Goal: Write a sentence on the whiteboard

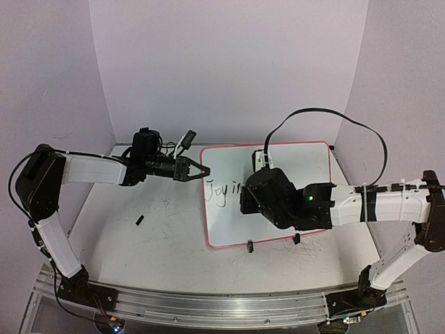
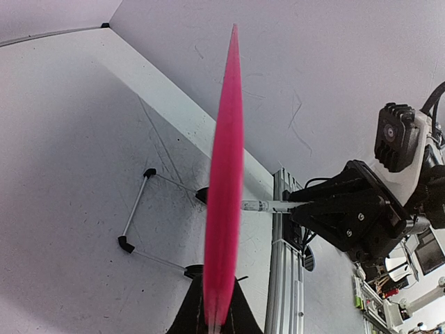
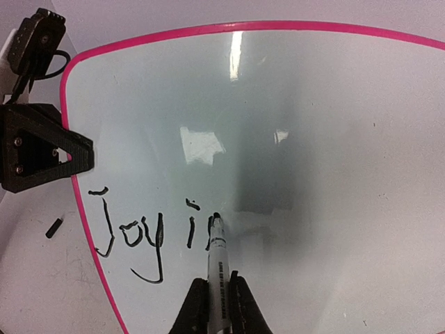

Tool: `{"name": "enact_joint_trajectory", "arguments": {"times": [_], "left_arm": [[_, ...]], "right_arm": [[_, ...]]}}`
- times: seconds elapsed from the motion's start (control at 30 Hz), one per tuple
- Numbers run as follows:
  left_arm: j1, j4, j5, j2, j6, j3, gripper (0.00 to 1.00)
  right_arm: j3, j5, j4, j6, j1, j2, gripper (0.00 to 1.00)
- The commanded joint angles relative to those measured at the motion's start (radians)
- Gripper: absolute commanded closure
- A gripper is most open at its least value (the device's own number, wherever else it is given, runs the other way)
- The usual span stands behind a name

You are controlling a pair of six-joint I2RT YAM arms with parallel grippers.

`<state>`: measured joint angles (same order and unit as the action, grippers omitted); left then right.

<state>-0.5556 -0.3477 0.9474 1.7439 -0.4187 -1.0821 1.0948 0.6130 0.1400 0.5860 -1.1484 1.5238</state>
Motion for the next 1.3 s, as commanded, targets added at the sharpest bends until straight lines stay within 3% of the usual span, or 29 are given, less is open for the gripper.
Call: {"name": "enact_joint_trajectory", "arguments": {"times": [0.0, 1.27], "left_arm": [[0.002, 0.021, -0.002, -0.015, -0.026, -0.003, 1.0], [0.002, 0.021, -0.005, -0.02, -0.026, 0.0, 1.0]], "right_arm": [[-0.024, 0.042, 0.017, 0.031, 0.013, -0.037, 1.0], [-0.098, -0.022, 0.043, 0.125, -0.012, -0.035, 1.0]]}}
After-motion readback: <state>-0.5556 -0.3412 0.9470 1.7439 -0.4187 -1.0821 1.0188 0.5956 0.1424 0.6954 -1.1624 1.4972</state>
